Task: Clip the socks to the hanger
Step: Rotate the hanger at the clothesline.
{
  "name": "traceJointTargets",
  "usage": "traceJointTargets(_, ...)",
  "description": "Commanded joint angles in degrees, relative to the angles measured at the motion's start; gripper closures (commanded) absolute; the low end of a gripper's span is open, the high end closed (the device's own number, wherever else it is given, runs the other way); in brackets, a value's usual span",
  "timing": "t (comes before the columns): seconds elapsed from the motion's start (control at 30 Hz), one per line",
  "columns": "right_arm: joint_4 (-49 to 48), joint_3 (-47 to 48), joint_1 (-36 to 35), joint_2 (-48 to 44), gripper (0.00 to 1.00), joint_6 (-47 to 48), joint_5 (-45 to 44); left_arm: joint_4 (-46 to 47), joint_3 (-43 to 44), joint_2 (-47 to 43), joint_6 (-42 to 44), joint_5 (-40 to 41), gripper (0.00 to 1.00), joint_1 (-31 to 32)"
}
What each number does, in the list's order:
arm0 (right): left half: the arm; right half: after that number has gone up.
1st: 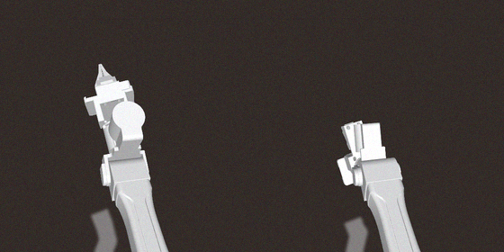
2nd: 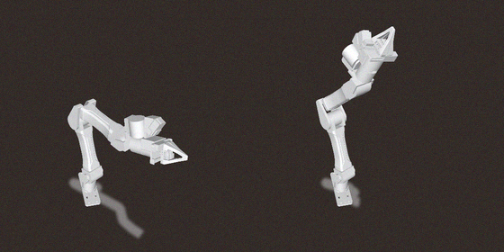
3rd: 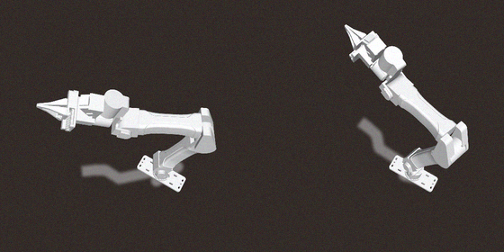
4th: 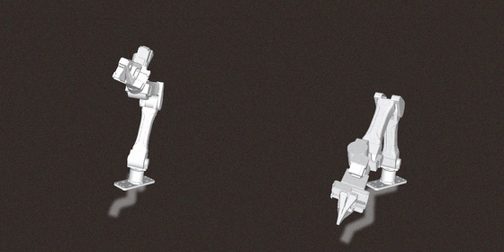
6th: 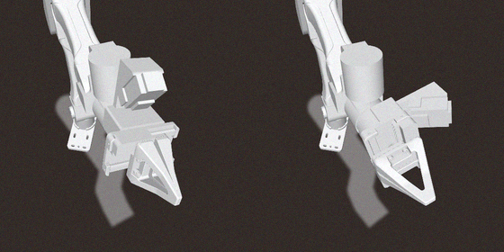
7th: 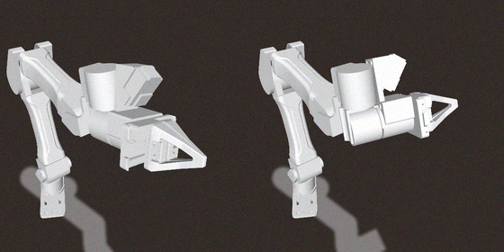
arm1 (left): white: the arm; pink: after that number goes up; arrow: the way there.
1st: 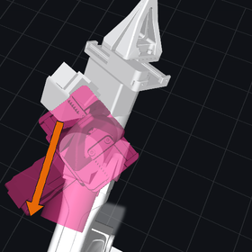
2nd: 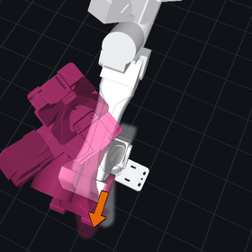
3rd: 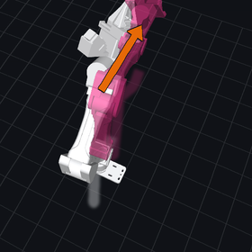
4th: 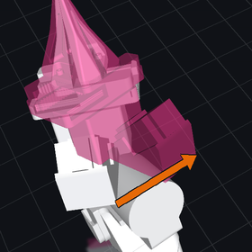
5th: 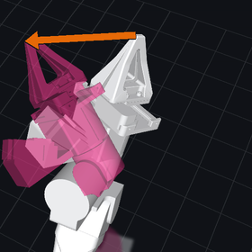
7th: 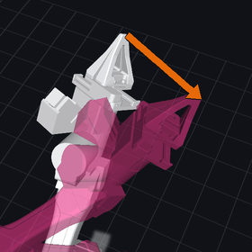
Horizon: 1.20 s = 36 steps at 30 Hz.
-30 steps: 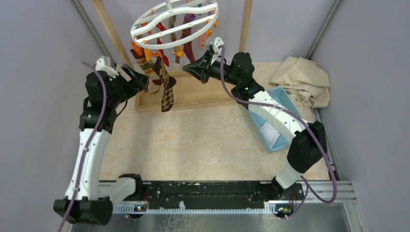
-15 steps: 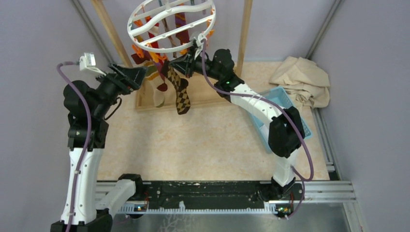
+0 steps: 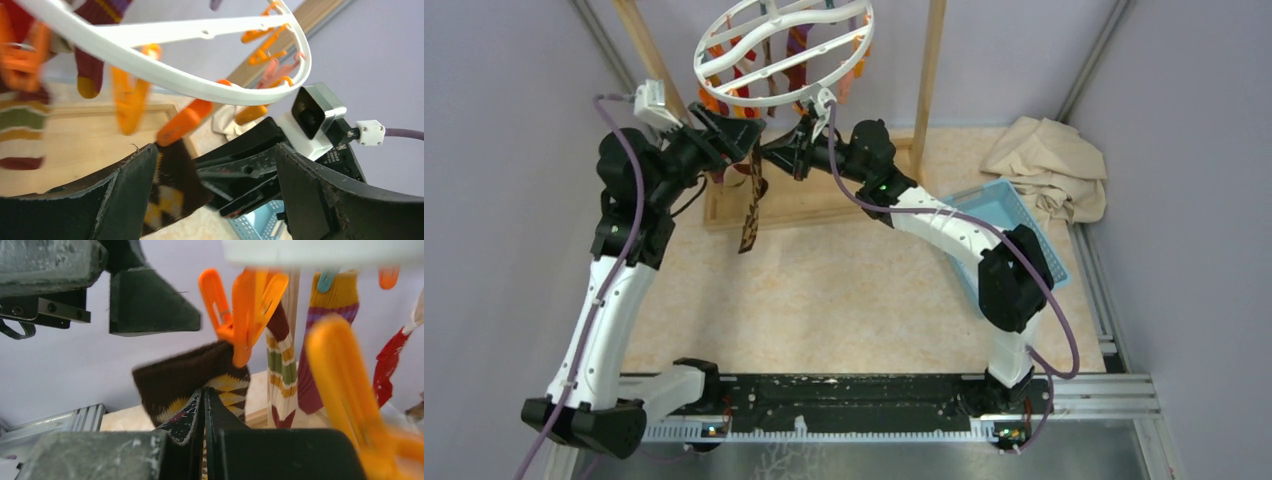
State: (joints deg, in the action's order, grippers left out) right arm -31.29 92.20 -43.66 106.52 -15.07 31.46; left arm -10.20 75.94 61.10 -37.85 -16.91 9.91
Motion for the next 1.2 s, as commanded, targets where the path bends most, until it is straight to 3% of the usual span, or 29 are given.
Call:
traceJointTargets(0.0, -4.16, -3.12, -1.28, -6.65, 1.0, 1.5, -0.81, 3.1, 4.27, 4.2, 2.19, 6.93, 0.08, 9.26)
traceJointTargets(0.23, -3.39, -6.8, -1.54, -9.61, 1.0, 3.11, -1.89, 3.09, 9.43, 8.72, 5.46, 14.28, 0.08, 18.53)
traceJointTargets(0.53, -1.82, -10.21, -1.49, -13.37, 1.0, 5.78, -3.21, 1.73, 12.74, 12.13, 6.47, 18.46, 0.07, 18.87)
traceJointTargets(0.73, -1.06, -10.05, -1.2, -13.0, 1.0, 6.58, -3.52, -1.73, 16.37, 7.74, 6.18, 19.44, 0.07, 19.09)
traceJointTargets(0.87, -1.26, -10.06, -0.83, -12.83, 1.0, 6.32, -3.16, -9.59, 18.96, 4.62, 8.82, 26.05, 0.06, 19.04)
traceJointTargets(0.93, -1.71, -10.69, -0.36, -13.29, 1.0, 5.74, -2.76, -8.51, 15.37, 1.4, 9.19, 29.88, 0.06, 19.09)
traceJointTargets(1.07, -3.41, -15.7, 1.49, -18.05, 1.0, 4.1, -2.59, -0.9, 10.59, -2.31, 6.41, 25.39, 0.07, 19.07)
traceJointTargets(1.17, -3.07, -21.07, 3.98, -25.3, 1.0, 4.15, -4.21, 1.14, 13.92, 2.62, 3.0, 14.01, 0.08, 19.48)
